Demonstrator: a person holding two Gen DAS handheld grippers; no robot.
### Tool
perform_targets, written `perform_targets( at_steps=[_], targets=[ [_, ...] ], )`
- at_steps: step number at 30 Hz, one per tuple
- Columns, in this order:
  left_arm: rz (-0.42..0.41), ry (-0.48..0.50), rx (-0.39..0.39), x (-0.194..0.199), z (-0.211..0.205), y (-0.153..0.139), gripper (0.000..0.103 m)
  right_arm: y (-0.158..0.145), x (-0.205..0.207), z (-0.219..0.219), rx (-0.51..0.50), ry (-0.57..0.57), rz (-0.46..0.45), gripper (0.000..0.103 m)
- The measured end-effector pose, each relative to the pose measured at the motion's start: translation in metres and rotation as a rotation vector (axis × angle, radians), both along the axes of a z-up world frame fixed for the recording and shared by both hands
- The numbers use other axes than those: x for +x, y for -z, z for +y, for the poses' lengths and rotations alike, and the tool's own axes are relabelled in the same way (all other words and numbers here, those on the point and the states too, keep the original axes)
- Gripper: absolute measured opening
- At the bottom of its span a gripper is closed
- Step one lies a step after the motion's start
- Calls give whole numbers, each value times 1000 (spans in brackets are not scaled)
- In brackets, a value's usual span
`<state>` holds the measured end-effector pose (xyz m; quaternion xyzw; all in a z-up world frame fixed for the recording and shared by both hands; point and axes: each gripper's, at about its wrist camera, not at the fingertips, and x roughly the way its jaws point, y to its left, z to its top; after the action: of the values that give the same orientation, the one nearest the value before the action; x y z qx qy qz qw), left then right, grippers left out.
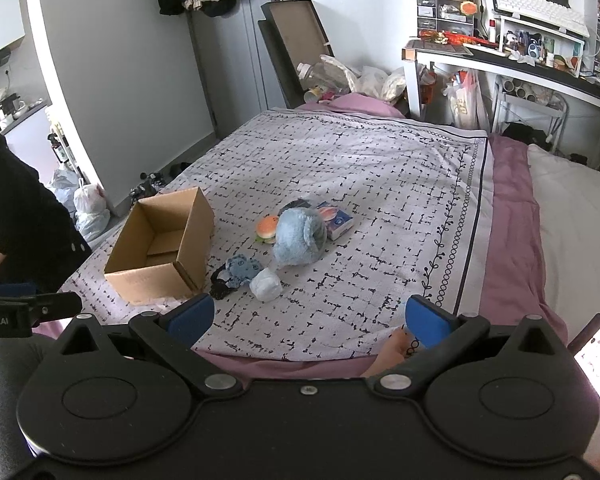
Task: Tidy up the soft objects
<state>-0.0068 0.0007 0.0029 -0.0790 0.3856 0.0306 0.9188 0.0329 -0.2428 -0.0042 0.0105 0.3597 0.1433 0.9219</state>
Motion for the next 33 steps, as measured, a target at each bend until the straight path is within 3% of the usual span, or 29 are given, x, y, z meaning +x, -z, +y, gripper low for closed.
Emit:
perform_targets(
  at_steps=[33],
  targets=[
    [-7, 1, -2, -1, 5, -7, 102, -2, 1, 0, 25, -6, 13, 103]
  ],
)
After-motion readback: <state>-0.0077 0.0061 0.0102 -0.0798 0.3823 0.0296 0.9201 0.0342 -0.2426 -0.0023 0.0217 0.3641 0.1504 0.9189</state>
